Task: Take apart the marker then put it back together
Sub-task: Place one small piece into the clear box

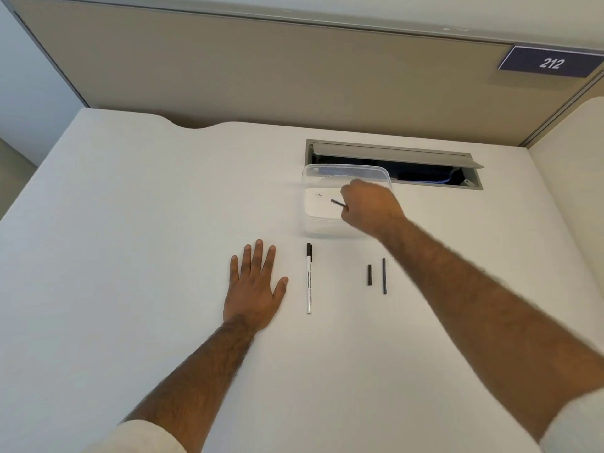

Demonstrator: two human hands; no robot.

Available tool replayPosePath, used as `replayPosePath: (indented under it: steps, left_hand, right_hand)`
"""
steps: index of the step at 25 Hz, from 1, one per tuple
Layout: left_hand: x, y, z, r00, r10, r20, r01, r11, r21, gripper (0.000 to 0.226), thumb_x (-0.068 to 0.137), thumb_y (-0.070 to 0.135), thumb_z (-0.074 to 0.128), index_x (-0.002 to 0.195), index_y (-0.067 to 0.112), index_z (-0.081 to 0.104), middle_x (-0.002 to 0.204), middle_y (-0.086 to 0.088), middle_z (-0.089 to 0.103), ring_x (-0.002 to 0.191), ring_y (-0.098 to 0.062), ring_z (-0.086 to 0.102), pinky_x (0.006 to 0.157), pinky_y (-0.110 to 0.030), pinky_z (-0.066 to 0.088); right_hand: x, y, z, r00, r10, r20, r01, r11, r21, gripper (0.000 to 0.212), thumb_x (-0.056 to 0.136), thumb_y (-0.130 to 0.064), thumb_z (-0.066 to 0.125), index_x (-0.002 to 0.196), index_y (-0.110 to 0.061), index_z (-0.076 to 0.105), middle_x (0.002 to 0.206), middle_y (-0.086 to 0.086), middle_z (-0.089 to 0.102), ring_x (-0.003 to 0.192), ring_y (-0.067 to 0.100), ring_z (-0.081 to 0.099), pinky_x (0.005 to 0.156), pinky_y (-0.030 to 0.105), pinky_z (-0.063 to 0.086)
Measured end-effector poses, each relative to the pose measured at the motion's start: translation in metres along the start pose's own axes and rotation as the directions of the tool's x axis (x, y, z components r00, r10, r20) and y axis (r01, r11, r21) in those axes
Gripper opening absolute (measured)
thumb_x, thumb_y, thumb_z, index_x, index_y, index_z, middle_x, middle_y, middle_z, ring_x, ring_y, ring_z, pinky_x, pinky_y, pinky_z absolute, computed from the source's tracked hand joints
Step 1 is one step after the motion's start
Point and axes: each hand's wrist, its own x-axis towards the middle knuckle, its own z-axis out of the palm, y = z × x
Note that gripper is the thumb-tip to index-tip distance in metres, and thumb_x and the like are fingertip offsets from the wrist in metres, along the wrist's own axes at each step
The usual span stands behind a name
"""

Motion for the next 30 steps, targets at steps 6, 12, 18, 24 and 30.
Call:
replayPosePath:
  steps: [6, 12, 18, 24, 30]
  left_hand:
    - [0.002, -0.002, 0.003, 1.000, -0.003, -0.009, 0.003, 1.000, -0.014, 0.071, 0.100, 0.058, 0.015, 0.160, 0.026, -0.006, 0.170, -0.003, -0.010, 0.156, -0.025, -0.008, 0.125, -0.052, 0.003]
    - [0.003, -0.003, 0.005, 1.000, -0.001, -0.027, 0.000, 1.000, -0.022, 0.071, 0.100, 0.058, 0.017, 0.161, 0.027, -0.004, 0.170, -0.003, -0.008, 0.156, -0.025, -0.007, 0.125, -0.051, 0.003]
    - [0.003, -0.003, 0.006, 1.000, -0.005, -0.028, 0.004, 1.000, -0.017, 0.071, 0.100, 0.058, 0.018, 0.161, 0.027, -0.004, 0.170, -0.003, -0.007, 0.156, -0.025, -0.006, 0.125, -0.052, 0.004]
    - [0.002, -0.002, 0.004, 1.000, -0.002, -0.016, 0.002, 1.000, -0.014, 0.072, 0.100, 0.057, 0.019, 0.161, 0.026, -0.003, 0.170, -0.004, -0.007, 0.156, -0.025, -0.006, 0.125, -0.053, 0.004]
    - [0.002, -0.002, 0.004, 1.000, 0.008, -0.021, -0.008, 1.000, -0.009, 0.073, 0.100, 0.057, 0.020, 0.161, 0.023, 0.002, 0.170, -0.006, -0.003, 0.156, -0.028, -0.003, 0.125, -0.053, 0.002]
  right_hand:
    - [0.065, 0.016, 0.001, 0.973, -0.112, 0.201, 0.146, 0.976, -0.162, 0.013, 0.087, -0.013, 0.050, 0.094, -0.014, 0.061, 0.105, 0.008, 0.065, 0.076, 0.028, 0.055, 0.054, 0.031, 0.033]
    - [0.089, 0.023, 0.020, 0.965, -0.134, 0.227, 0.183, 0.959, -0.215, 0.022, 0.092, -0.016, 0.051, 0.110, -0.012, 0.064, 0.107, 0.009, 0.063, 0.079, 0.028, 0.057, 0.061, 0.035, 0.040]
    - [0.077, 0.028, 0.012, 1.000, 0.029, -0.004, -0.029, 0.999, -0.026, 0.022, 0.095, -0.010, 0.044, 0.107, -0.007, 0.062, 0.105, 0.013, 0.058, 0.082, 0.034, 0.059, 0.063, 0.037, 0.042]
    - [-0.017, -0.015, 0.015, 0.897, 0.342, -0.282, -0.193, 0.874, 0.447, 0.016, 0.095, -0.020, 0.051, 0.090, -0.011, 0.063, 0.094, 0.010, 0.061, 0.080, 0.030, 0.060, 0.068, 0.039, 0.050]
    - [-0.109, -0.094, 0.075, 0.908, 0.374, 0.190, -0.419, 0.780, 0.466, 0.022, 0.094, -0.033, 0.054, 0.097, -0.013, 0.063, 0.103, 0.007, 0.061, 0.096, 0.029, 0.062, 0.080, 0.038, 0.050]
